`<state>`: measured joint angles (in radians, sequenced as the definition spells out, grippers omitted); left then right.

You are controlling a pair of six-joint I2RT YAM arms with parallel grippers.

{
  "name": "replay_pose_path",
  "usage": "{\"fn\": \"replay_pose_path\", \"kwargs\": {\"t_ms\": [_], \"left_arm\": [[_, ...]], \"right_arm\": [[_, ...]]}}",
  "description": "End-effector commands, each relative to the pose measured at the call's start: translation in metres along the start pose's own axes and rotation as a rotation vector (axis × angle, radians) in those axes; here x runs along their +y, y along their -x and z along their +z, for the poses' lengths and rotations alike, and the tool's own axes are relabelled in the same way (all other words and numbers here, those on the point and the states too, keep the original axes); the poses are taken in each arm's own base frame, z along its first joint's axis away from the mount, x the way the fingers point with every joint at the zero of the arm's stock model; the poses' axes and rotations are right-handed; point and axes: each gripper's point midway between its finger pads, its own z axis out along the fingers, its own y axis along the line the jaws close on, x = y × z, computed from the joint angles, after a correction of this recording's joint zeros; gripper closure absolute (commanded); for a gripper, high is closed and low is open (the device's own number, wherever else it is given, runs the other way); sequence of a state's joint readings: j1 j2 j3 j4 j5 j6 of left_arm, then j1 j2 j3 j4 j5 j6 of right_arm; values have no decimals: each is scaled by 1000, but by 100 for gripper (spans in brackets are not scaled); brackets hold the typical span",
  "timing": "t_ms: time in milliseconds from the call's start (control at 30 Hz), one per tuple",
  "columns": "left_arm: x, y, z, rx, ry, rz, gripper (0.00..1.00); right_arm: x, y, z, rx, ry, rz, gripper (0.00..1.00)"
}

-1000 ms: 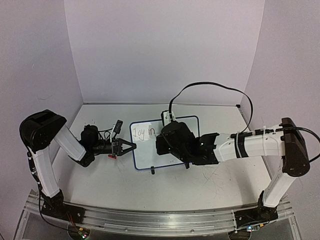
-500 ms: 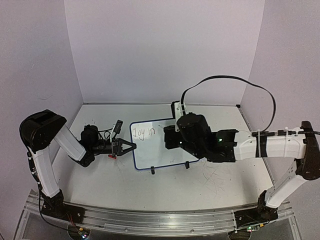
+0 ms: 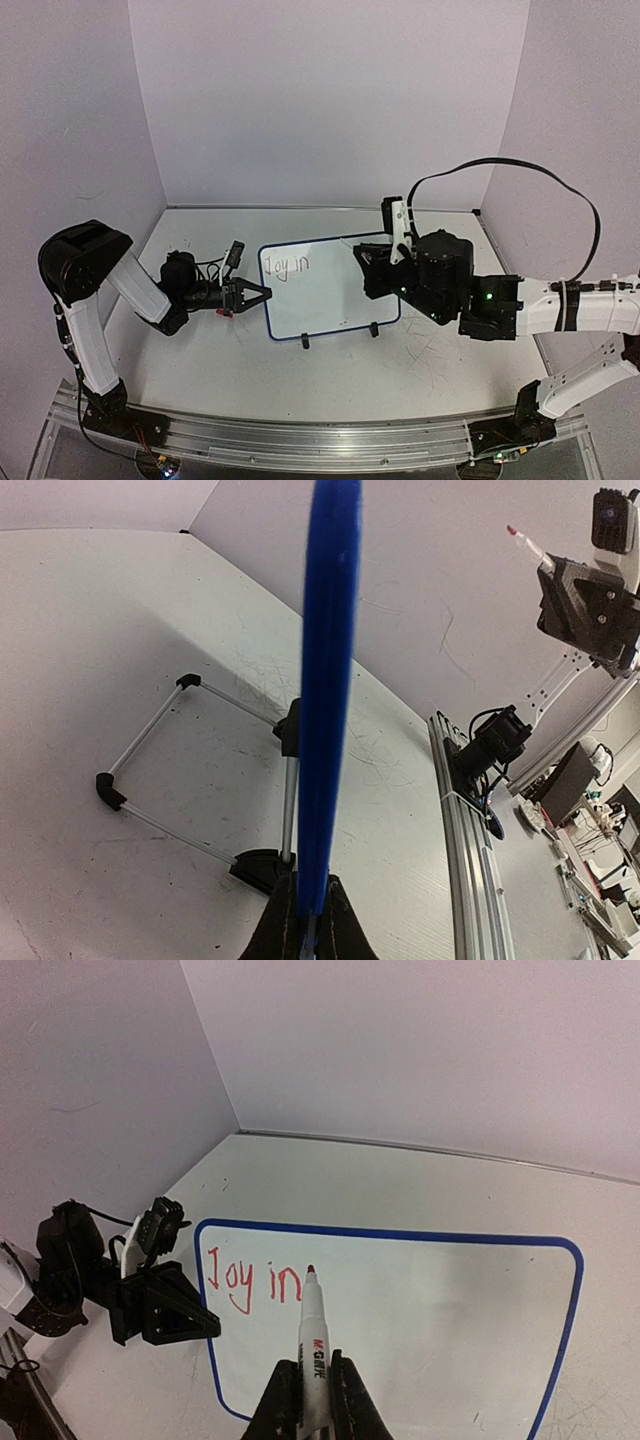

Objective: Write a sentence on the whiteboard

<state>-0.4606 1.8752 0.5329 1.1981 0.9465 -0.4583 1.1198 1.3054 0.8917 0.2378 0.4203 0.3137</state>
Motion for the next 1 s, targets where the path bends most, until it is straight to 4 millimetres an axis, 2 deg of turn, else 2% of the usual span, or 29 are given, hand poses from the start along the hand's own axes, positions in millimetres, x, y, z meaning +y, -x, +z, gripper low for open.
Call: {"fn": "replay_pose_path", "kwargs": {"t_ms": [0,167,500,600,733,967], "left_arm": [[-3,5,-7,-11,15,-15,100],[0,4,-6,1,28,-21,100],[6,1,-4,10,43,-13,100],[7,1,-4,9,48,-20,100],[9,2,-4,3,55,-18,100],[10,5,-3,-2,62,-17,100]], "right_arm": [[9,32,-5,-114,54,-27,100],[14,23,3,-99,68,-71,100],[9,18,22,-77,-22,-186,100],[8,11,33,-29,-63,-222,100],[14,4,43,23,-68,-195,100],[14,-9,44,49,-48,-129,100]]}}
